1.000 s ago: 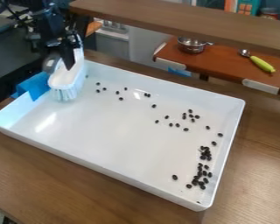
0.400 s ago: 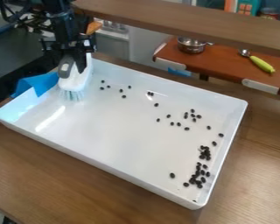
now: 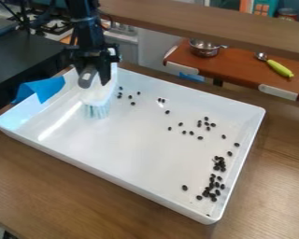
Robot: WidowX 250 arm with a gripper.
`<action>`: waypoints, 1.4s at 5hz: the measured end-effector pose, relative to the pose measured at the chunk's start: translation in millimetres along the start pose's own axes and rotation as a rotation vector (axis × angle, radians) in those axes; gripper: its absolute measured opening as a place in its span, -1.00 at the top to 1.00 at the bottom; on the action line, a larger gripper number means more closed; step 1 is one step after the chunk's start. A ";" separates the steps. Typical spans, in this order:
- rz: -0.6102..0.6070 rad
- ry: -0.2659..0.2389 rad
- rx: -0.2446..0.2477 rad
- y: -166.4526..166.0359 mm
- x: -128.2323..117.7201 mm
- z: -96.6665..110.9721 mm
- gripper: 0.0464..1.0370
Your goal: Sweep into pile
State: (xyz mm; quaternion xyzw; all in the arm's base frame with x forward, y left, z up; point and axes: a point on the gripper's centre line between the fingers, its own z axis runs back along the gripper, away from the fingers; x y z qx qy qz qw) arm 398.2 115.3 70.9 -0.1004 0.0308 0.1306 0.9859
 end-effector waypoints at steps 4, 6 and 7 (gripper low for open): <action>-0.144 0.100 -0.110 -78.3 -22.1 -21.4 0.11; -0.221 0.124 -0.133 -134.4 -35.3 -32.8 0.11; -0.276 0.117 -0.139 -162.2 -39.7 -39.0 0.11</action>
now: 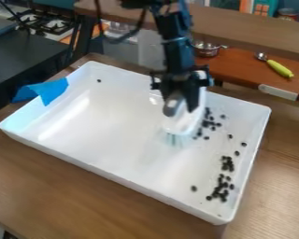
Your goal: Sweep into pile
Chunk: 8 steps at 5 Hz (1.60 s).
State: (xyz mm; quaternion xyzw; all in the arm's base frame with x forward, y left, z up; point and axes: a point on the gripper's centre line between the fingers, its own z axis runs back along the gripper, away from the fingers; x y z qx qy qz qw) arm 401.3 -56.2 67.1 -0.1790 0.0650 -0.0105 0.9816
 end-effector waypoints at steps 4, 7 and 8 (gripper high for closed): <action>-0.107 -0.027 -0.146 -57.6 -14.4 26.7 0.11; -0.062 -0.159 -0.186 51.1 -64.4 112.7 0.11; -0.019 -0.197 -0.129 99.3 -75.8 122.7 0.11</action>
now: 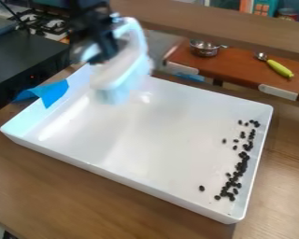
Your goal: Sweep into pile
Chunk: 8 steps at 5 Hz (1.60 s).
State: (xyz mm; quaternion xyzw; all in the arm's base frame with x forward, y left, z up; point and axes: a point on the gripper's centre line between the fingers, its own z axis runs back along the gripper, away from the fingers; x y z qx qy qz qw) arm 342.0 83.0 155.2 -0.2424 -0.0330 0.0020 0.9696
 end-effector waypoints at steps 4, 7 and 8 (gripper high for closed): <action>0.086 -0.007 0.097 75.3 2.6 -7.8 0.11; 0.121 -0.030 0.178 105.8 -2.3 -6.9 0.11; 0.138 0.012 0.186 111.8 -13.9 -23.1 0.11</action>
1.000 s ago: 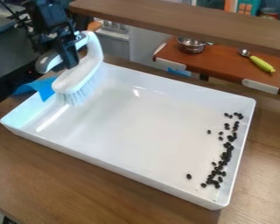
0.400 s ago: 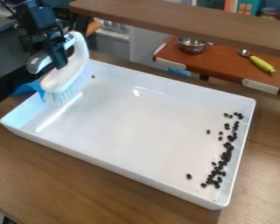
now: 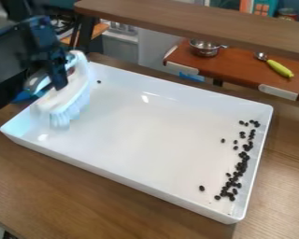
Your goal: Sweep into pile
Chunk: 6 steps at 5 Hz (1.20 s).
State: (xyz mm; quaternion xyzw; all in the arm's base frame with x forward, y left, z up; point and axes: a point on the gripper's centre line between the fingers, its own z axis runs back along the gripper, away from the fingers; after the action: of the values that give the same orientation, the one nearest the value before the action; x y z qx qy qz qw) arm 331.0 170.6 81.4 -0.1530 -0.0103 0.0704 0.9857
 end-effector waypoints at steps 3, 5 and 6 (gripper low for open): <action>-0.022 0.095 -0.018 -56.8 -17.3 -31.7 0.11; -0.061 0.129 -0.043 -139.4 -18.1 -58.9 0.11; -0.062 0.138 -0.064 -182.5 -9.3 -71.5 0.11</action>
State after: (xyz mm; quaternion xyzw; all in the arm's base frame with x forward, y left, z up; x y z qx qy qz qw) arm 349.5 -24.3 68.5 -0.1883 0.0506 0.0288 0.9804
